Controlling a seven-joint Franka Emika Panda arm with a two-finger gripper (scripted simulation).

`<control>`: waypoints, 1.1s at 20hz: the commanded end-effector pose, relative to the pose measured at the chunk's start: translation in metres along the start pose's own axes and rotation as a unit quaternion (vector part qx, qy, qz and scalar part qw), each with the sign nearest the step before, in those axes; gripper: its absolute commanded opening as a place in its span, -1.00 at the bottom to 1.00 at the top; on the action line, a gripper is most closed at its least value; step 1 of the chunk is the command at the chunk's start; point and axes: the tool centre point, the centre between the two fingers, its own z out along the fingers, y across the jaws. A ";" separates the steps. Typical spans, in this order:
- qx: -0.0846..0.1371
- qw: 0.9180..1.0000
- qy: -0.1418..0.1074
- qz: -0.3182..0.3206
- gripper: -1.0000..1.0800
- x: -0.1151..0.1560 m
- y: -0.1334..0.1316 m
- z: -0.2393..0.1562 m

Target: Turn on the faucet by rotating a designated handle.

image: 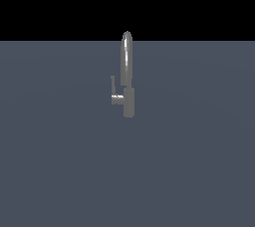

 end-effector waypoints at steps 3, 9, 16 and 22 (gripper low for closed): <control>-0.005 0.999 0.032 0.040 -1.00 0.000 -0.007 -0.021; -0.018 0.989 0.089 0.113 -1.00 0.000 -0.026 -0.057; -0.038 0.967 0.156 0.200 -1.00 0.005 -0.059 -0.091; -0.059 0.940 0.205 0.265 -1.00 0.017 -0.094 -0.105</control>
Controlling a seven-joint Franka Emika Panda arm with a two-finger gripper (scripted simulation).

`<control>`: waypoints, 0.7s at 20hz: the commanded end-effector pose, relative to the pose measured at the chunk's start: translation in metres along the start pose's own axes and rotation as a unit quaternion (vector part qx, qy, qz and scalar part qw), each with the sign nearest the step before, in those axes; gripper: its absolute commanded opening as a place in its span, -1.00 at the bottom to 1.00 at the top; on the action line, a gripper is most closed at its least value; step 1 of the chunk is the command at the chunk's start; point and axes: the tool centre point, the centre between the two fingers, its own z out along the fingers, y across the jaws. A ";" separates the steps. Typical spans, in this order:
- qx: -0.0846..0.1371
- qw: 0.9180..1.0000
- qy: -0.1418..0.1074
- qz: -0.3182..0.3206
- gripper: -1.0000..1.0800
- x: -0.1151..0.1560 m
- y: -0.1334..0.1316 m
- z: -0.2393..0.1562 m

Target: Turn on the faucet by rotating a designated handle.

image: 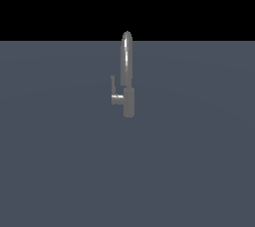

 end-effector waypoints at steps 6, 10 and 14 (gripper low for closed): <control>-0.031 0.995 0.059 0.077 -1.00 0.000 -0.052 -0.001; -0.051 0.988 0.086 0.114 -1.00 0.002 -0.082 0.011; -0.072 0.980 0.108 0.148 -1.00 0.006 -0.112 0.034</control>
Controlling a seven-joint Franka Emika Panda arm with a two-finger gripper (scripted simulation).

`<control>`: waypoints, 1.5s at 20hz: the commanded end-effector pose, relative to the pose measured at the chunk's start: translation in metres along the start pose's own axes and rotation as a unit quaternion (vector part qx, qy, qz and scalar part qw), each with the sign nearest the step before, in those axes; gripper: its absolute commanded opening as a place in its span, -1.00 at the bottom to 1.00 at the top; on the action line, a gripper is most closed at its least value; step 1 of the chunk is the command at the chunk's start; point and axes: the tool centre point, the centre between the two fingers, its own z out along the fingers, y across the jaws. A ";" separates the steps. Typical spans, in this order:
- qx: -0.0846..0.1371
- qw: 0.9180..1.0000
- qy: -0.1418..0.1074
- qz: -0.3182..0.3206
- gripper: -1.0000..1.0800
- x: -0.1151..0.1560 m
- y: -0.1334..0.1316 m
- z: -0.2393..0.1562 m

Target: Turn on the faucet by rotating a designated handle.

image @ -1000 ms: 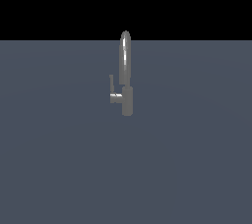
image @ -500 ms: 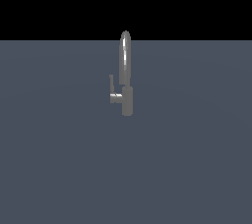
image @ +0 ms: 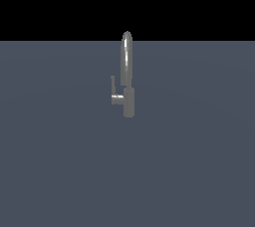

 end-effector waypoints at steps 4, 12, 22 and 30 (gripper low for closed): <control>-0.032 0.998 0.028 0.045 -1.00 -0.011 -0.043 0.036; -0.087 0.989 0.054 0.105 -1.00 -0.023 -0.095 0.125; -0.169 0.967 0.063 0.179 -1.00 -0.033 -0.120 0.285; -0.234 0.942 0.054 0.235 -1.00 -0.043 -0.101 0.414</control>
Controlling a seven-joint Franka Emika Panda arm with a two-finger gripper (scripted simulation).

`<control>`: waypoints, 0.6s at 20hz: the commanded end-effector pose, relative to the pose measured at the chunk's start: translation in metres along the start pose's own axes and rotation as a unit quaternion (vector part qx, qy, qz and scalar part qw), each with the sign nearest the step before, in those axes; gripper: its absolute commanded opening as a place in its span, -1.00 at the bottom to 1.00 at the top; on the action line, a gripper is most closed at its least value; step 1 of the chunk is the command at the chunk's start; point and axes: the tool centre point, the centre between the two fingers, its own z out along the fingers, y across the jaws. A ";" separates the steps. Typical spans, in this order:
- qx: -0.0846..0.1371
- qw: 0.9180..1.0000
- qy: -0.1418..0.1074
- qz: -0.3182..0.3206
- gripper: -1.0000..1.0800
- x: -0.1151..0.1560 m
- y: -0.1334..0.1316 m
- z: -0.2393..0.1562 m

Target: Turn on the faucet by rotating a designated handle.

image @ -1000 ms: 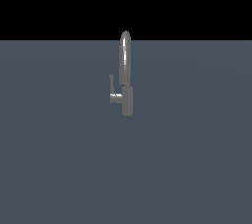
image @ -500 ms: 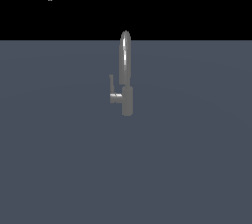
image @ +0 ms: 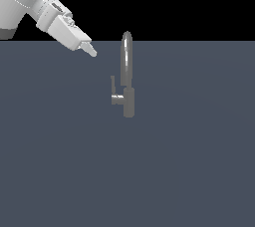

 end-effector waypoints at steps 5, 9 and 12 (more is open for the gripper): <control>-0.043 0.999 -0.006 0.031 -1.00 -0.015 -0.008 0.075; -0.057 0.997 -0.009 0.041 -1.00 -0.019 -0.008 0.100; -0.062 0.997 -0.010 0.045 -1.00 -0.020 -0.008 0.108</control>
